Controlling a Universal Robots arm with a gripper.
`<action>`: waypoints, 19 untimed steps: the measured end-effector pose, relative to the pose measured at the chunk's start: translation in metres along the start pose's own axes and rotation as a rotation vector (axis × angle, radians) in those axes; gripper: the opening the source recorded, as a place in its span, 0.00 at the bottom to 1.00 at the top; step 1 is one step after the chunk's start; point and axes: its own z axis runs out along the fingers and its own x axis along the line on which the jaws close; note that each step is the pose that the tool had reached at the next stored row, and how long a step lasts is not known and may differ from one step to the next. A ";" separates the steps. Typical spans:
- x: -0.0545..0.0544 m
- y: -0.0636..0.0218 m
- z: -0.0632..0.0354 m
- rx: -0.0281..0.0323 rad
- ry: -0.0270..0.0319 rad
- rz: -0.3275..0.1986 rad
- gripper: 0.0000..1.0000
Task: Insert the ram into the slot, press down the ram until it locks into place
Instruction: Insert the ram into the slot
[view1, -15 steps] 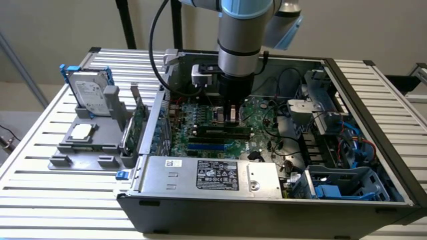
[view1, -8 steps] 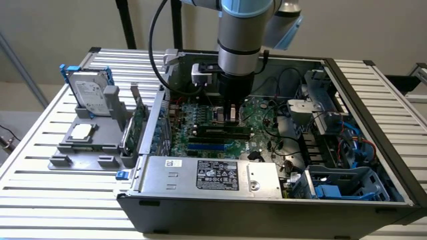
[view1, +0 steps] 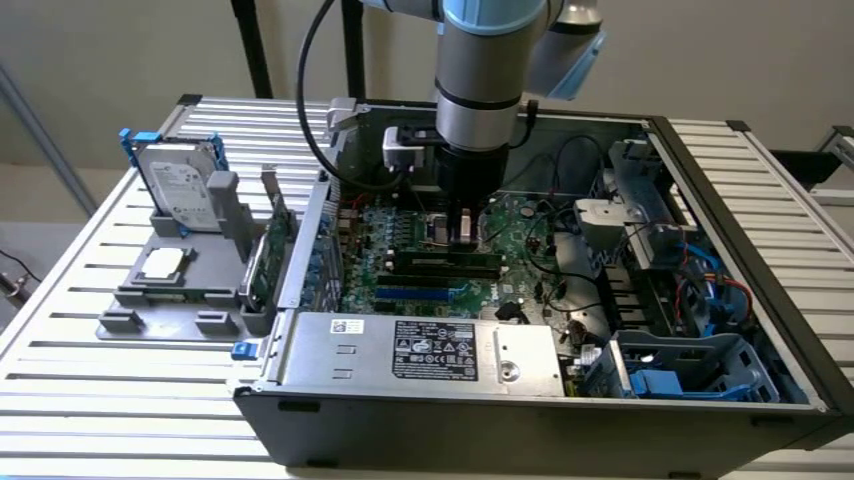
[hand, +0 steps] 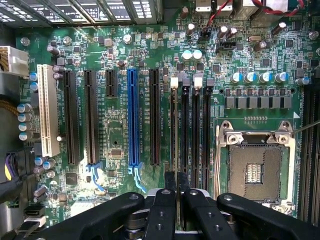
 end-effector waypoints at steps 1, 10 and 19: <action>0.000 0.0000 0.0000 -0.0001 0.0000 0.002 0.13; 0.000 0.0004 0.0000 -0.0007 0.0000 0.016 0.13; 0.000 0.0010 0.0005 -0.0007 0.0001 0.016 0.13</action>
